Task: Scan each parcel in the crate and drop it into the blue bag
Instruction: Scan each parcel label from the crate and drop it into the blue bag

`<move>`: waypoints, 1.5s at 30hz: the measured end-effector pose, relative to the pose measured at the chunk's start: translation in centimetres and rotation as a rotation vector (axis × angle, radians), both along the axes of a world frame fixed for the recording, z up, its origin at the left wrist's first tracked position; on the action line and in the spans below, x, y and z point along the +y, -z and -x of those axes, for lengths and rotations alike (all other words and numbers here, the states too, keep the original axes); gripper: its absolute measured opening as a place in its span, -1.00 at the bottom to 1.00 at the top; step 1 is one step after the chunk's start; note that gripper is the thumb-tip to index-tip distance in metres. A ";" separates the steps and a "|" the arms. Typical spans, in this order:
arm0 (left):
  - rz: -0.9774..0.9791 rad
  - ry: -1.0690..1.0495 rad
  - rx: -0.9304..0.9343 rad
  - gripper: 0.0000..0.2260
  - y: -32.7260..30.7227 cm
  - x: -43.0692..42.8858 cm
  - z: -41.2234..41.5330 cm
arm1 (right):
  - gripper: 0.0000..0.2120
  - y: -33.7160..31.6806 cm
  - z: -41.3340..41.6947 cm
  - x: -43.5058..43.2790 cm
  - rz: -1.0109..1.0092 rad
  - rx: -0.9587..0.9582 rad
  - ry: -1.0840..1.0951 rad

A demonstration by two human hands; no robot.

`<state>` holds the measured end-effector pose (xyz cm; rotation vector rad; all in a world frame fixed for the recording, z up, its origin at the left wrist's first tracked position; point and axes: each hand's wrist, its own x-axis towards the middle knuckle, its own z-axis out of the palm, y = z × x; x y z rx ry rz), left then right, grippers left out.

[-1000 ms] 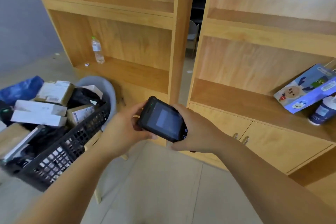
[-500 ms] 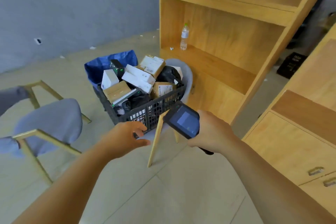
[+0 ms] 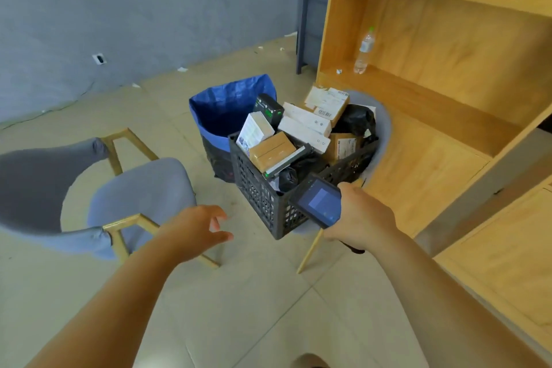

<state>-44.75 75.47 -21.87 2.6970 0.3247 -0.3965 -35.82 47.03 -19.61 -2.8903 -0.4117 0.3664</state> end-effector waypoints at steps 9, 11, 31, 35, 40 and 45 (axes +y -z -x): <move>-0.180 0.117 0.039 -0.61 3.2 7.7 -9.8 | -0.34 2.6 -8.9 5.2 0.052 0.016 0.137; -0.201 0.134 0.061 -0.60 3.3 9.0 -13.3 | -0.36 3.0 -12.0 6.2 0.047 0.012 0.167; 0.091 0.460 -0.060 -0.19 8.5 12.8 -40.8 | -0.27 4.4 -26.1 13.8 0.040 0.030 0.526; 0.037 0.708 -0.043 -0.29 9.3 13.2 -44.1 | -0.31 4.5 -25.9 15.7 0.029 0.067 0.653; 0.077 0.811 -0.062 -0.42 9.5 14.1 -45.2 | -0.30 4.7 -24.8 17.2 0.032 0.134 0.742; 0.015 0.877 -0.072 -0.44 8.8 14.8 -45.1 | -0.27 5.0 -23.9 17.7 0.023 0.154 0.752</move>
